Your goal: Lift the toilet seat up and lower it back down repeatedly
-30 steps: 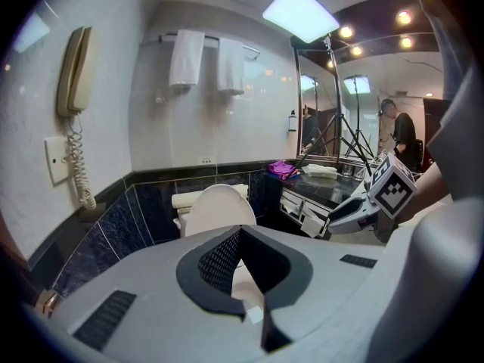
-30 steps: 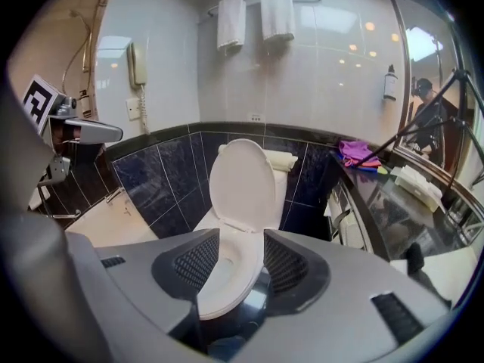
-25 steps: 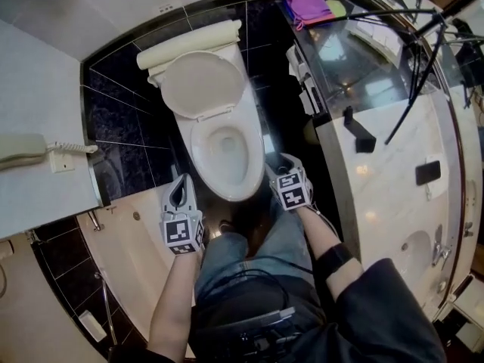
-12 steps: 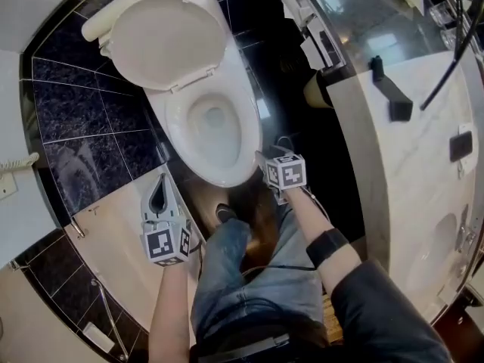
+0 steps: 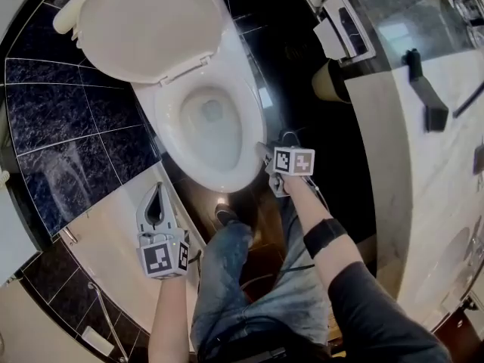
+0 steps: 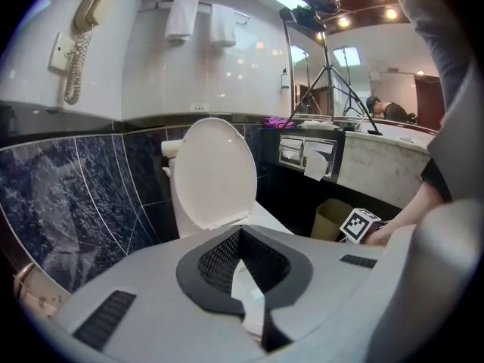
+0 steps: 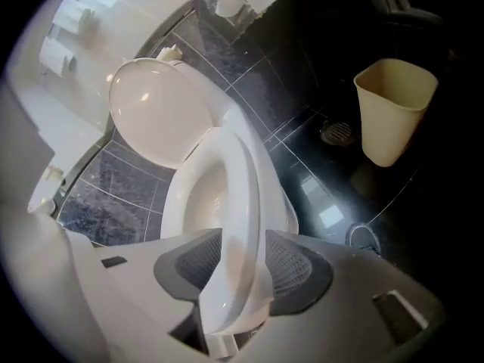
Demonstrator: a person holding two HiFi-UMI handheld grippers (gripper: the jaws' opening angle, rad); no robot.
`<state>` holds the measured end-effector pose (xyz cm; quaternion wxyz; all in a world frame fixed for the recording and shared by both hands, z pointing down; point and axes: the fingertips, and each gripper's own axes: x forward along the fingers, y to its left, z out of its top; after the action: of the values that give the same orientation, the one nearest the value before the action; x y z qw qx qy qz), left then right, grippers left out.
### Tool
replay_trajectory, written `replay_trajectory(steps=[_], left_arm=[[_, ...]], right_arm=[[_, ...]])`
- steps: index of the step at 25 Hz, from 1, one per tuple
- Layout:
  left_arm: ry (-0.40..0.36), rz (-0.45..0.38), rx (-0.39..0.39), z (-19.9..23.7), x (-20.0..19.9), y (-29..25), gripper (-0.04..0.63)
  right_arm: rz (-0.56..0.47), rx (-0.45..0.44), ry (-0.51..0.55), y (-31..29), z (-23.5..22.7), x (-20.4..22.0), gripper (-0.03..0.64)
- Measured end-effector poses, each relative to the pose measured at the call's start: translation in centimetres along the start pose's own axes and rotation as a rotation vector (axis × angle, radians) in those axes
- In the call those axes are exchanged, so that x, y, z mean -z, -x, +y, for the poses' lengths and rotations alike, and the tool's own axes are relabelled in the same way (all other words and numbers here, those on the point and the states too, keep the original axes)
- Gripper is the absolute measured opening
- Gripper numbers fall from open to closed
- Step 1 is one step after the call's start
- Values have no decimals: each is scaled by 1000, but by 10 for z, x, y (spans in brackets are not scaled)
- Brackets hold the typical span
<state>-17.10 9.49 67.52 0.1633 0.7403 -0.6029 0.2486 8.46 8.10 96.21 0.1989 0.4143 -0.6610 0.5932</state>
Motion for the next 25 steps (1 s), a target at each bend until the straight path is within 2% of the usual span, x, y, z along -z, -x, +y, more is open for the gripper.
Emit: replay_trajectory(steps=[5, 8, 10, 16, 25], left_arm=[[2, 25, -14, 1, 12, -5, -5], [8, 34, -18, 1, 17, -7, -5], [16, 38, -20, 1, 19, -8, -5], [17, 43, -8, -8, 22, -11, -5], [27, 42, -8, -5, 15, -9, -5]], right_arm=[[-16, -72, -70, -17, -4, -2, 155], [-24, -100, -87, -17, -4, -2, 163], [-17, -109, -81, -17, -2, -3, 140], [-7, -114, -115, -15, -2, -4, 132], [3, -136, -98, 6, 17, -11, 126]])
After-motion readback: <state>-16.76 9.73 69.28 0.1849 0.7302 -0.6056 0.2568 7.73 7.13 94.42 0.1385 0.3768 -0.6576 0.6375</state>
